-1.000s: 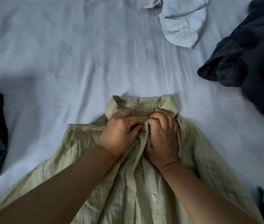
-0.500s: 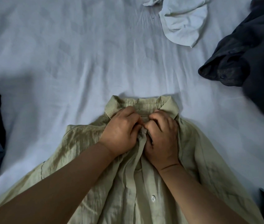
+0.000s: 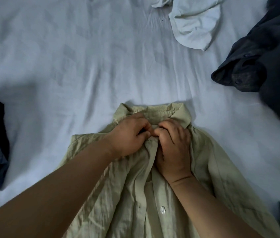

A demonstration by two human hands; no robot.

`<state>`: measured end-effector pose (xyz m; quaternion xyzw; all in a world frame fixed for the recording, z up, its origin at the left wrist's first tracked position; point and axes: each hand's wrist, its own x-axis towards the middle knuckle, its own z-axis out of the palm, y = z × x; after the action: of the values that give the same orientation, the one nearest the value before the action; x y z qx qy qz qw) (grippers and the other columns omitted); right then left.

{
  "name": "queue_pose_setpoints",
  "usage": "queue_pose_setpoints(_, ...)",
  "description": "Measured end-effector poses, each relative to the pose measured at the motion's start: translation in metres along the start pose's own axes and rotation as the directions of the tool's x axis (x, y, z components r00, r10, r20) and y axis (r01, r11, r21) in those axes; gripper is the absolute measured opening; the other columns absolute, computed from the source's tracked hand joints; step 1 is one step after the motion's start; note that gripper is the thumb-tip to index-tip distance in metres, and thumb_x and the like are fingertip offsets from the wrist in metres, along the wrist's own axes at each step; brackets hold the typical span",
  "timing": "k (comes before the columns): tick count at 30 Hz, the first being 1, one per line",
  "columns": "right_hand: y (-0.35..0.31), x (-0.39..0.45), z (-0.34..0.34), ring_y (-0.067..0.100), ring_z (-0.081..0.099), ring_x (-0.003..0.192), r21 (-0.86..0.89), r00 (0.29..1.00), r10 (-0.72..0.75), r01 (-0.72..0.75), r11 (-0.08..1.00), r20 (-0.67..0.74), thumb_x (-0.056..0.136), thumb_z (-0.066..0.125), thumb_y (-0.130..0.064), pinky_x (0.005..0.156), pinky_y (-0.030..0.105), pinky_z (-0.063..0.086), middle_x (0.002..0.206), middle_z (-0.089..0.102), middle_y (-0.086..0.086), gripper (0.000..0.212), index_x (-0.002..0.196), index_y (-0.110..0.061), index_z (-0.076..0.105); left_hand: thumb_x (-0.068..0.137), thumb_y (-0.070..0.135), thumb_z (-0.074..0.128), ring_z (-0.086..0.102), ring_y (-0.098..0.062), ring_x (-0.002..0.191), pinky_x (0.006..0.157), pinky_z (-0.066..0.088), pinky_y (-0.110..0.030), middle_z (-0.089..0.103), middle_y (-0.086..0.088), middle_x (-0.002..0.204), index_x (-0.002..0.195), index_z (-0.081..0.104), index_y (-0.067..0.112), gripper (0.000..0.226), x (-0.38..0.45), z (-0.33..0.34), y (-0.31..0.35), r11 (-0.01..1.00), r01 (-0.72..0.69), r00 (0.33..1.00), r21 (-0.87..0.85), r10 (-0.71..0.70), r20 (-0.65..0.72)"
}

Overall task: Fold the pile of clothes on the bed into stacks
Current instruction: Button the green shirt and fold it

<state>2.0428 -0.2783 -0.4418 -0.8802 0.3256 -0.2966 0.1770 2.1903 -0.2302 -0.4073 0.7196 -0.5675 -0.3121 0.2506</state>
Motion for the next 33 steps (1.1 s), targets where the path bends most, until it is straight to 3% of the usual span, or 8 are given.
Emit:
queue_pose_setpoints(3, -0.001, 0.001, -0.001, 0.023, 0.050, 0.109, -0.015, 1.000, 0.027, -0.027, 1.000, 0.005, 0.084, 0.047, -0.021, 0.084, 0.041, 0.037, 0.101, 0.063, 0.007, 0.018, 0.082, -0.013, 0.063, 0.084, 0.013, 0.056, 0.042, 0.001, 0.072, 0.069, 0.031, -0.006, 0.041, 0.016, 0.080, 0.077, 0.057, 0.013, 0.007, -0.003, 0.003, -0.002, 0.996, -0.076, 0.997, 0.050, 0.078, -0.030)
queue_pose_setpoints(6, 0.000, 0.000, -0.001, 0.024, 0.050, 0.110, -0.020, 0.999, 0.036, -0.036, 0.999, 0.011, 0.084, 0.047, -0.018, 0.086, 0.041, 0.039, 0.101, 0.062, 0.007, 0.017, 0.079, -0.012, 0.063, 0.083, 0.022, 0.051, 0.047, -0.006, 0.075, 0.071, 0.036, -0.013, 0.050, 0.006, 0.085, 0.084, 0.065, 0.010, 0.019, -0.010, 0.008, -0.004, 0.983, -0.145, 0.983, 0.117, 0.156, -0.094)
queue_pose_setpoints(11, 0.002, 0.000, 0.000, 0.025, 0.050, 0.112, 0.017, 0.997, 0.072, -0.073, 0.997, 0.029, 0.078, 0.047, -0.017, 0.090, 0.044, 0.038, 0.102, 0.060, 0.007, 0.015, 0.079, -0.011, 0.061, 0.074, 0.021, 0.051, 0.054, -0.017, 0.061, 0.054, 0.047, -0.028, 0.057, -0.003, 0.073, 0.068, 0.061, 0.009, 0.016, -0.009, 0.011, 0.001, 0.955, -0.169, 0.951, 0.242, 0.222, -0.214)
queue_pose_setpoints(15, 0.005, 0.001, -0.002, 0.025, 0.049, 0.112, 0.050, 0.994, 0.083, -0.087, 0.995, 0.073, 0.073, 0.045, -0.020, 0.095, 0.043, 0.035, 0.104, 0.061, 0.008, 0.019, 0.077, -0.009, 0.061, 0.078, 0.007, 0.053, 0.046, -0.022, 0.059, 0.055, 0.041, -0.032, 0.052, -0.007, 0.066, 0.062, 0.053, 0.007, 0.016, -0.012, 0.021, 0.001, 0.857, -0.298, 0.845, 0.420, 0.442, -0.303)
queue_pose_setpoints(18, 0.006, 0.003, -0.003, 0.025, 0.051, 0.109, 0.082, 0.992, 0.095, -0.102, 0.991, 0.089, 0.073, 0.046, -0.022, 0.094, 0.042, 0.036, 0.103, 0.062, 0.008, 0.019, 0.073, -0.009, 0.060, 0.083, 0.009, 0.050, 0.043, -0.020, 0.062, 0.059, 0.035, -0.032, 0.053, -0.006, 0.065, 0.062, 0.052, 0.011, 0.021, -0.011, 0.020, -0.001, 0.789, -0.304, 0.785, 0.533, 0.525, -0.329)
queue_pose_setpoints(25, 0.002, 0.001, -0.003, 0.023, 0.047, 0.111, 0.035, 0.996, 0.070, -0.072, 0.997, 0.056, 0.076, 0.048, -0.020, 0.093, 0.040, 0.035, 0.105, 0.060, 0.007, 0.015, 0.079, -0.012, 0.061, 0.077, 0.017, 0.057, 0.059, -0.024, 0.070, 0.064, 0.049, -0.033, 0.062, -0.007, 0.082, 0.078, 0.069, 0.010, 0.014, -0.014, 0.012, -0.005, 0.875, -0.257, 0.901, 0.410, 0.370, -0.225)
queue_pose_setpoints(33, 0.007, 0.001, -0.001, 0.026, 0.051, 0.106, 0.053, 0.998, 0.058, -0.059, 0.997, 0.022, 0.077, 0.050, -0.020, 0.093, 0.040, 0.038, 0.104, 0.060, 0.010, 0.018, 0.081, -0.010, 0.063, 0.073, 0.013, 0.050, 0.053, -0.027, 0.057, 0.056, 0.046, -0.032, 0.054, -0.010, 0.066, 0.062, 0.055, 0.006, 0.014, -0.007, 0.015, -0.002, 0.829, -0.326, 0.862, 0.454, 0.458, -0.218)
